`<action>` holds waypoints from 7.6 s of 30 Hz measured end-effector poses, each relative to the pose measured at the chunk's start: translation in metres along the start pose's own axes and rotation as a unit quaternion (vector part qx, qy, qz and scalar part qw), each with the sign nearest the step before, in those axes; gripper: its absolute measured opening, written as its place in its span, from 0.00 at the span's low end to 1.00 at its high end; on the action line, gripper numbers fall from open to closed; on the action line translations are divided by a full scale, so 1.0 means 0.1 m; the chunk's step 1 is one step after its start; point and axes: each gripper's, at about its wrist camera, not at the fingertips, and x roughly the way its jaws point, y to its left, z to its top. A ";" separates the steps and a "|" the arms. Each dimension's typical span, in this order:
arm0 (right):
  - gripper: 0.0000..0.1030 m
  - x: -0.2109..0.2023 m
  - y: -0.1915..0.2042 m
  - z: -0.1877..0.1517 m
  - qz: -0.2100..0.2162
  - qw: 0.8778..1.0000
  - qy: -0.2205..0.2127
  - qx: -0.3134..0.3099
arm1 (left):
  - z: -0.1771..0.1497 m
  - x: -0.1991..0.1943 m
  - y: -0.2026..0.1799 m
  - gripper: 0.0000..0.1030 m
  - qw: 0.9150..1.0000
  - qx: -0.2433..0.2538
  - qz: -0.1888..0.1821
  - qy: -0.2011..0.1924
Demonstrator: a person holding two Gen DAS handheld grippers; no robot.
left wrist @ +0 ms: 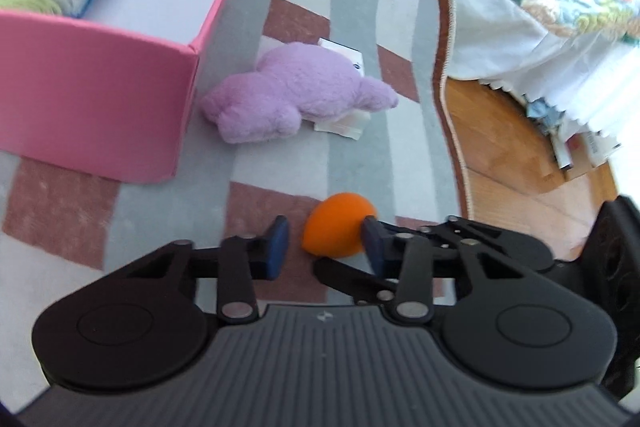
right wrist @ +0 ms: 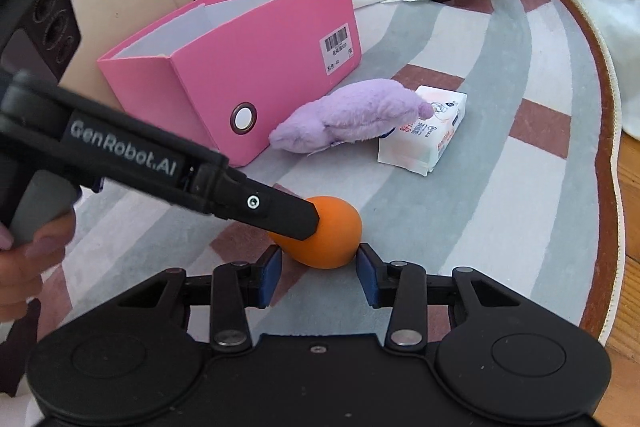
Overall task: Organize objects
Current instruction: 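Lower the left tool onto the orange sponge egg and close on it, then lift the orange sponge with the left tool and carry it over the pink box, then lower the orange sponge into the pink box and open the left tool, then withdraw the left tool from the pink box toward the lilac plush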
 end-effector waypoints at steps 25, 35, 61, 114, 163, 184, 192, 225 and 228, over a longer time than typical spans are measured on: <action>0.48 -0.31 0.49 0.08 -0.032 0.996 0.003 -0.078 | -0.01 -0.47 -0.25 0.28 0.995 0.095 -0.024 0.034; 0.48 -0.60 0.78 0.23 -0.041 0.992 0.026 -0.115 | 0.01 -0.80 -0.37 0.28 0.990 0.123 -0.035 0.063; 0.48 -0.88 1.19 0.72 -0.026 0.990 0.021 -0.137 | 0.08 -1.59 -0.49 0.28 0.985 0.174 0.006 0.005; 0.48 0.42 1.11 2.12 0.070 0.996 0.010 -0.062 | 1.63 -1.75 0.68 0.30 0.995 0.042 0.087 -0.023; 0.74 0.94 0.98 2.26 0.034 0.999 -0.005 -0.001 | 1.77 -1.36 1.16 0.44 0.986 -0.013 0.137 -0.092; 0.74 -0.23 1.15 2.01 0.041 0.995 -0.020 -0.093 | 1.25 -1.99 0.41 0.48 0.979 0.056 0.197 -0.007; 0.76 -0.67 1.16 1.91 0.052 0.990 -0.018 -0.130 | 0.98 -2.29 0.09 0.49 0.971 0.065 0.225 -0.044; 0.91 -1.47 1.21 1.04 0.009 0.979 0.011 -0.205 | 0.05 -1.87 -0.17 0.84 0.986 0.054 0.159 0.021; 0.91 -1.49 1.17 0.98 0.005 0.979 0.003 -0.202 | 0.03 -1.77 -0.17 0.84 0.987 0.051 0.151 0.023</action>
